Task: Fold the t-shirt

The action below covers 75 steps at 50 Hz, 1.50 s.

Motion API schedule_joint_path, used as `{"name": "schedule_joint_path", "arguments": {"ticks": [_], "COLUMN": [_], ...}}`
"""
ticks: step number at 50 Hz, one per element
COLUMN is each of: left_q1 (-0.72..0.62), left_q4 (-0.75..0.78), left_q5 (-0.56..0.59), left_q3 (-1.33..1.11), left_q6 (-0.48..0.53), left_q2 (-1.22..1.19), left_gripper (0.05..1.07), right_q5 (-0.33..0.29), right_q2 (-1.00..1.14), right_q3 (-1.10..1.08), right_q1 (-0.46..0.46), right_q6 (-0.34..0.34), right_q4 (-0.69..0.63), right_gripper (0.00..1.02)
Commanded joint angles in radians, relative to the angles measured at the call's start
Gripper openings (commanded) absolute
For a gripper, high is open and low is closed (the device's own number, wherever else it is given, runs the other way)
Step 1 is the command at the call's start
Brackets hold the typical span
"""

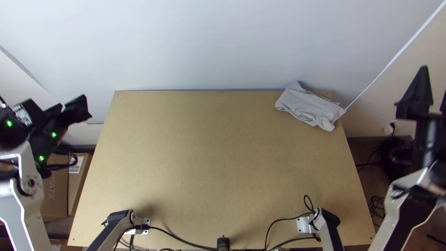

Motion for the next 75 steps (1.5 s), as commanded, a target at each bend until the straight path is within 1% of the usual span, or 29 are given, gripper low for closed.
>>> {"name": "schedule_joint_path", "arguments": {"ticks": [1,4,10,18,23,30,36,38,42,47,52,57,59,62,64,65,67,69,72,75], "left_q1": [0.011,0.016,0.026,0.062,0.063,0.071,0.068,0.068,0.068,0.066,0.066,0.065,0.063,0.062,0.062,0.062,0.06,0.06,0.06,0.059], "left_q4": [0.099,0.151,0.229,0.429,0.482,0.562,0.579,0.579,0.579,0.594,0.61,0.633,0.643,0.682,0.706,0.714,0.726,0.729,0.743,0.754], "left_q5": [0.004,0.004,0.001,-0.007,-0.007,-0.005,-0.005,-0.005,-0.005,-0.005,-0.005,-0.005,-0.005,-0.005,-0.005,-0.005,-0.005,-0.005,-0.005,-0.004], "left_q3": [-0.209,-0.323,-0.49,-0.752,-0.861,-0.996,-1.094,-1.119,-1.173,-1.246,-1.294,-1.344,-1.366,-1.409,-1.433,-1.446,-1.466,-1.479,-1.504,-1.528], "left_q6": [0.016,0.015,0.018,0.042,0.052,0.046,0.07,0.072,0.088,0.088,0.088,0.09,0.09,0.09,0.092,0.092,0.099,0.102,0.125,0.147], "left_q2": [-0.154,-0.232,-0.356,-0.542,-0.629,-0.753,-0.826,-0.844,-0.878,-0.93,-0.93,-0.93,-0.93,-0.93,-0.93,-0.93,-0.93,-0.93,-0.93,-0.93], "left_gripper": [1.03,1.03,1.03,1.03,1.03,1.03,1.03,1.03,1.03,1.03,1.03,1.03,1.03,1.03,1.03,1.03,1.03,1.03,1.03,1.03], "right_q5": [0.005,0.005,0.006,0.011,0.014,0.039,0.051,0.055,0.105,0.111,0.126,0.149,0.161,0.164,0.186,0.19,0.204,0.235,0.249,0.284], "right_q2": [-0.145,-0.213,-0.32,-0.443,-0.513,-0.658,-0.783,-0.785,-0.785,-0.785,-0.785,-0.785,-0.785,-0.785,-0.785,-0.785,-0.785,-0.785,-0.783,-0.783], "right_q3": [-0.184,-0.271,-0.403,-0.605,-0.713,-0.865,-0.97,-0.984,-0.989,-1.015,-1.053,-1.093,-1.116,-1.153,-1.182,-1.191,-1.202,-1.219,-1.222,-1.222], "right_q1": [-0.005,-0.004,0.002,0.008,0.014,0.019,0.021,0.022,0.022,0.036,0.087,0.163,0.189,0.235,0.265,0.281,0.318,0.346,0.407,0.472], "right_q6": [0.014,0.014,0.016,0.016,0.016,0.017,0.014,0.017,0.056,0.062,0.045,0.034,0.017,0.007,-0.029,-0.035,-0.033,-0.033,-0.03,-0.032], "right_q4": [0.156,0.188,0.188,0.19,0.19,0.188,0.18,0.177,0.156,0.153,0.153,0.133,0.13,0.125,0.131,0.133,0.128,0.127,0.052,-0.047], "right_gripper": [0.98,0.98,0.98,0.98,0.98,0.98,0.98,0.98,0.98,0.98,0.98,0.98,0.98,0.98,0.98,0.98,0.98,0.98,0.98,0.98]}}
